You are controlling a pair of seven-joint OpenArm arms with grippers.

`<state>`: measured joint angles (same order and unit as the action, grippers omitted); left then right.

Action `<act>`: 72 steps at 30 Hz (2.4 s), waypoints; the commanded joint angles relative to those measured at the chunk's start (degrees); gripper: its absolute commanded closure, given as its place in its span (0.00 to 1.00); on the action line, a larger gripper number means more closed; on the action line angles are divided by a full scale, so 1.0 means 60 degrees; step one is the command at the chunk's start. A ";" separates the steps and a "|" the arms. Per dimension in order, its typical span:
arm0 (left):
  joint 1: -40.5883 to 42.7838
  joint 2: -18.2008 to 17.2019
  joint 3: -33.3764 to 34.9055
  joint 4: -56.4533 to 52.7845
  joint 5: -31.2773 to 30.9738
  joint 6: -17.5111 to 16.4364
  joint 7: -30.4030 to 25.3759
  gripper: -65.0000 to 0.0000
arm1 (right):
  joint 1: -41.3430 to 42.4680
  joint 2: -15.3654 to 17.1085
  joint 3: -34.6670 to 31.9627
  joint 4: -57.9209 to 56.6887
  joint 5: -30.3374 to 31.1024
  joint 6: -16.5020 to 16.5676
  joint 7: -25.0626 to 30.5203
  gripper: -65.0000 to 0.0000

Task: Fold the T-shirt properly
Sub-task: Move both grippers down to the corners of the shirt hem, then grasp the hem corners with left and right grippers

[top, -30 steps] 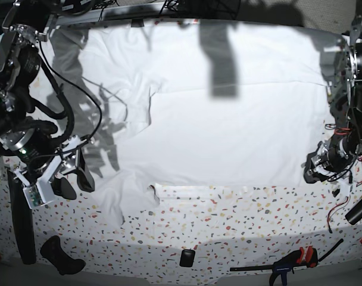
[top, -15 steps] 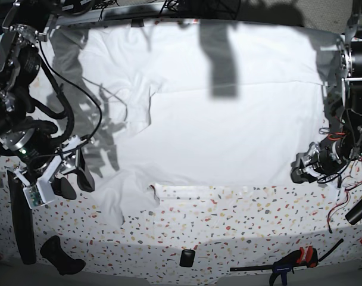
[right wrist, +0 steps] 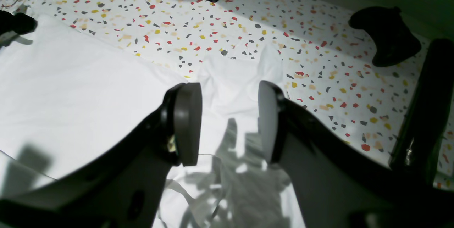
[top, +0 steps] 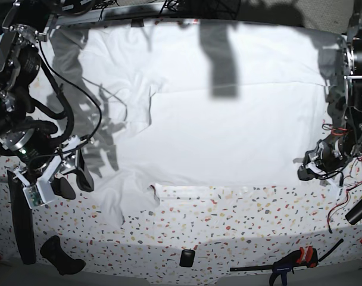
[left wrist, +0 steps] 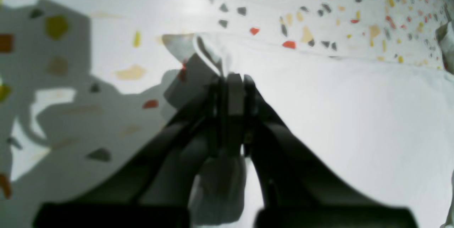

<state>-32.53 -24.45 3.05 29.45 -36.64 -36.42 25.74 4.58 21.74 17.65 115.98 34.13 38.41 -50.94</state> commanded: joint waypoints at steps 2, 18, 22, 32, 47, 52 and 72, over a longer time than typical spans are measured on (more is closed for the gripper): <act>-0.0295 -0.0233 -0.0018 0.0313 -0.0153 -0.0080 -0.0186 1.00 | 0.0193 0.0106 0.0058 0.0127 -0.0160 -0.0160 0.0350 0.62; -0.0295 -0.0186 -0.0018 0.0991 -0.0157 -0.0084 0.0022 1.00 | 0.4113 0.0113 0.0051 -0.6433 -0.2197 -0.1672 -0.0743 0.62; -0.0291 -0.0186 -0.0018 0.0991 -0.0157 -0.0084 0.0022 1.00 | 0.5446 0.0164 -0.0149 -0.8739 -0.2218 -0.1224 -0.0936 0.62; -0.0295 -0.0189 -0.0018 0.0991 -0.0157 -0.0084 0.0022 1.00 | 0.7111 0.0157 -0.2524 -1.2826 -0.3661 -0.0699 0.0189 0.62; -0.0295 -0.0186 -0.0018 0.0991 -0.0160 -0.0084 0.0015 1.00 | 0.7085 0.0095 -0.3133 -1.3675 -0.4357 -0.0729 0.1432 0.62; -0.0295 -0.0186 -0.0018 0.0991 -0.0160 -0.0080 -0.0018 1.00 | 0.7085 0.0040 -0.3133 -1.4185 -0.4452 -0.0732 0.1676 0.62; -0.0317 -0.0189 -0.0018 0.0994 -0.0160 -0.0080 -0.0098 1.00 | 0.7333 -0.0106 -0.3133 -1.3846 -0.4444 -0.0681 0.1719 1.00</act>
<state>-32.42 -24.64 3.09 34.39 -36.49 -36.25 26.98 46.24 20.60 -1.23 31.88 7.40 34.13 -40.95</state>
